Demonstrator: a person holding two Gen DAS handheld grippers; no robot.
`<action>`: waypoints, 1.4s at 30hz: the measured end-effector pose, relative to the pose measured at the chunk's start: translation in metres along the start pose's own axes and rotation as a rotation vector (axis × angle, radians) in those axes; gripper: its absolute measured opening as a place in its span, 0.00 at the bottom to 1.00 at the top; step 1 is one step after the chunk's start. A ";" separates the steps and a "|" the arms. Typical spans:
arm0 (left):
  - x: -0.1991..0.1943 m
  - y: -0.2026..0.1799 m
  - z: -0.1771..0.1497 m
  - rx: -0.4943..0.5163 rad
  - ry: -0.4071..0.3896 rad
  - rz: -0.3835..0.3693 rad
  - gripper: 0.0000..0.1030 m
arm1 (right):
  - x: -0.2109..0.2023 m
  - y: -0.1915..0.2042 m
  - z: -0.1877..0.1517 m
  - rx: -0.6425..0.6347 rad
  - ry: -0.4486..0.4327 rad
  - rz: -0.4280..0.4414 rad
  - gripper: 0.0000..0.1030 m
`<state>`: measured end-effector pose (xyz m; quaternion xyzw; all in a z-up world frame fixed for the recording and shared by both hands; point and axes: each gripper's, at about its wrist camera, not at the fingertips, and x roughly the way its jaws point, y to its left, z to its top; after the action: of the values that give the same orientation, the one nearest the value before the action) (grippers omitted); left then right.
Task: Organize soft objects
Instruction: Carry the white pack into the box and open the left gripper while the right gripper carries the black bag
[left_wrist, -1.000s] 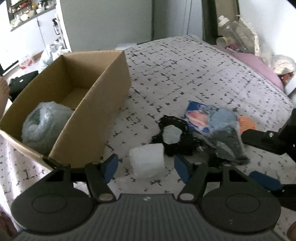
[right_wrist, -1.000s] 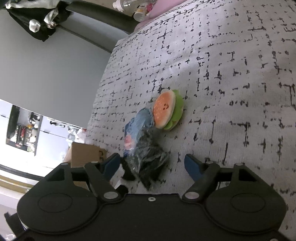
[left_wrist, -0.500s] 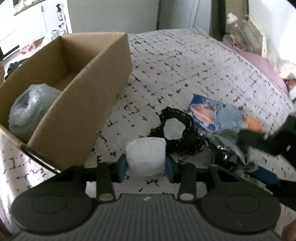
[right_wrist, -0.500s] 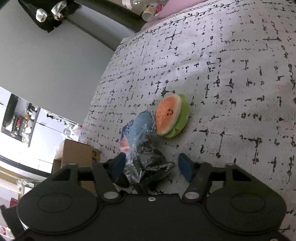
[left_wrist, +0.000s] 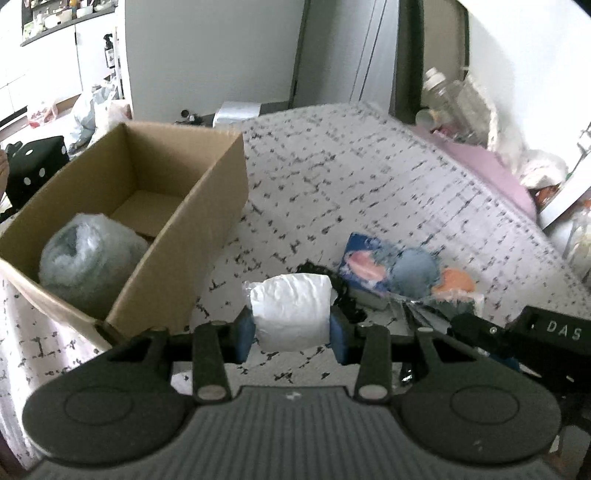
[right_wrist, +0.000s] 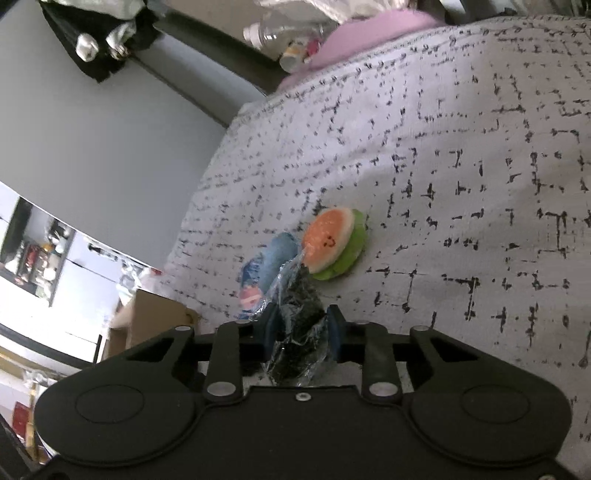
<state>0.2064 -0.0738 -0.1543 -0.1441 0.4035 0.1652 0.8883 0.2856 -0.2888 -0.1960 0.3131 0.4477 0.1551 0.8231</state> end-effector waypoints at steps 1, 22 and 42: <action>-0.005 0.001 0.001 0.001 -0.006 -0.012 0.39 | -0.005 0.002 -0.001 -0.002 -0.009 0.005 0.27; -0.082 0.041 0.019 0.038 -0.117 -0.159 0.40 | -0.090 0.056 -0.031 -0.039 -0.176 -0.054 0.27; -0.105 0.097 0.036 -0.020 -0.139 -0.275 0.40 | -0.113 0.116 -0.056 -0.145 -0.214 -0.102 0.27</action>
<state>0.1257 0.0098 -0.0631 -0.1952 0.3157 0.0554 0.9269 0.1798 -0.2407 -0.0708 0.2444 0.3602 0.1105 0.8935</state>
